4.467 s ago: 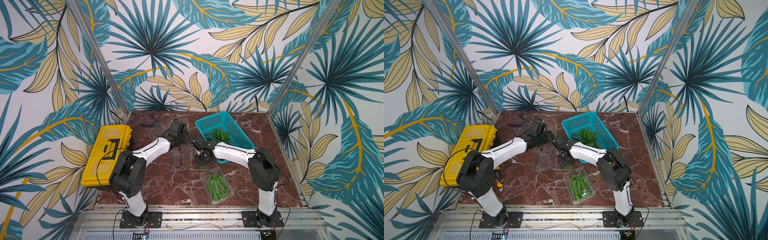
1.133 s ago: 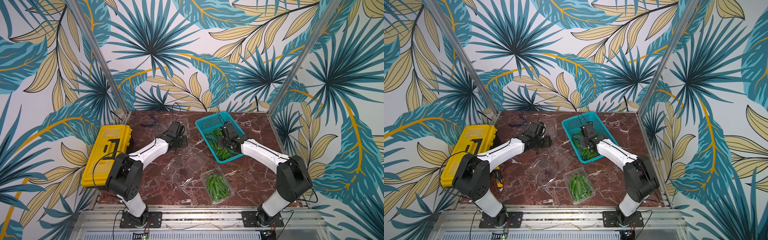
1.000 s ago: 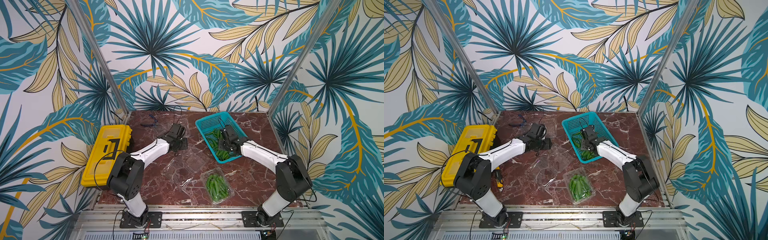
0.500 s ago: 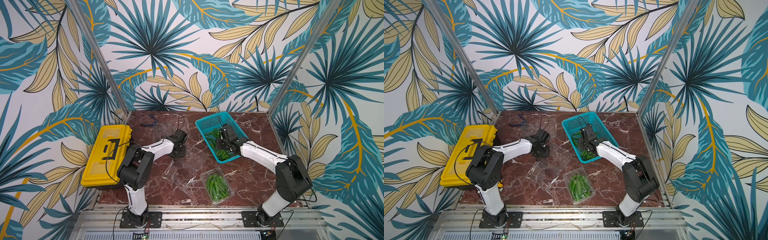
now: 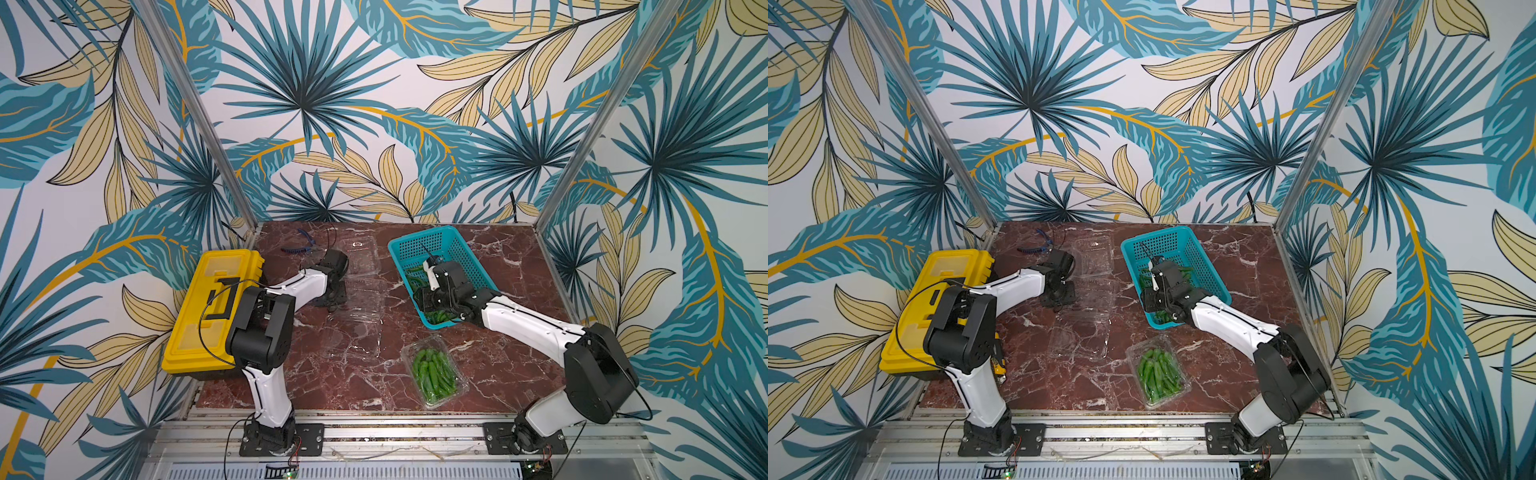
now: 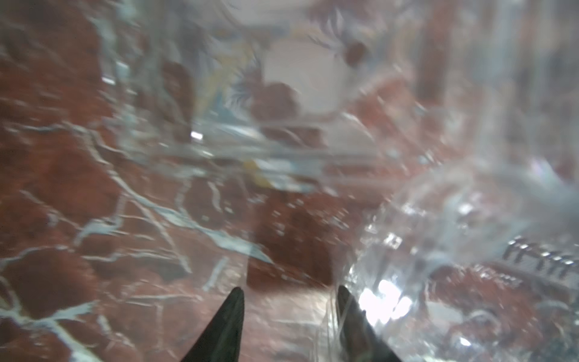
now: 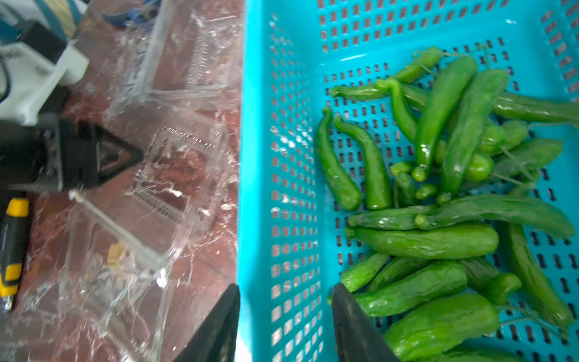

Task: Take small green peppers out of containers
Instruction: Move the packing box to the center of the board, then move the basket to the center of the board.

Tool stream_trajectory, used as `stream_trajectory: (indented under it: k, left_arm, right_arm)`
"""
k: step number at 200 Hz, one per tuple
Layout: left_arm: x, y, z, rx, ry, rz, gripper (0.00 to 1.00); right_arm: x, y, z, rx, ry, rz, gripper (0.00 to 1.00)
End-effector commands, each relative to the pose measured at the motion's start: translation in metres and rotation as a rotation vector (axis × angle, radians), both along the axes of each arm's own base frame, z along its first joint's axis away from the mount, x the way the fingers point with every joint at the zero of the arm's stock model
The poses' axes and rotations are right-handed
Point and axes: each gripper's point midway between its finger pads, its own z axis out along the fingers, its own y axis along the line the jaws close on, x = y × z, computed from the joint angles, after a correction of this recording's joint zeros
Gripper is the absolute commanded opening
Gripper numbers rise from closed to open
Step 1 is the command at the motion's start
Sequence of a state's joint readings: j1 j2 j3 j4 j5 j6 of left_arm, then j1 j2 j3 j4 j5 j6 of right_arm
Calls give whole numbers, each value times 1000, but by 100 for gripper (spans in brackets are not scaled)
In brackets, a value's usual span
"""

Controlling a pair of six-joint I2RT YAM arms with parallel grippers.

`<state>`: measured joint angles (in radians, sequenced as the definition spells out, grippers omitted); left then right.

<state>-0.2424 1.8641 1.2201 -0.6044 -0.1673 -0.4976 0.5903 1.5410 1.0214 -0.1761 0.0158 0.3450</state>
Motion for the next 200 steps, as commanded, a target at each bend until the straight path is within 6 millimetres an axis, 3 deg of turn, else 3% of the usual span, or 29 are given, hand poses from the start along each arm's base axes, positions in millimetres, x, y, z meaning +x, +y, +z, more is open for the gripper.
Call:
stream_trajectory:
  k: [1,35,67,93,144,171,200]
  left_arm:
    - [20,9,39,-9,-103,53,52]
    - [27,12,57,-11,-160,73,55]
    - [24,21,64,-56,-189,128,55]
    - [23,13,78,-123,-257,109,55]
    - [19,0,111,-155,-342,75,56]
    - [21,-27,121,-185,-374,6,56]
    - [22,-80,118,-249,-365,-128,56]
  right_arm:
    - [-3,4,15,-25,-88,31,51]
    - [-4,13,8,-58,-74,53,52]
    - [-10,37,7,-14,-75,124,52]
    - [-11,52,6,25,-67,149,52]
    - [-7,69,-14,68,11,134,52]
    - [4,49,-33,-42,50,19,52]
    - [13,14,-42,-128,79,-105,52]
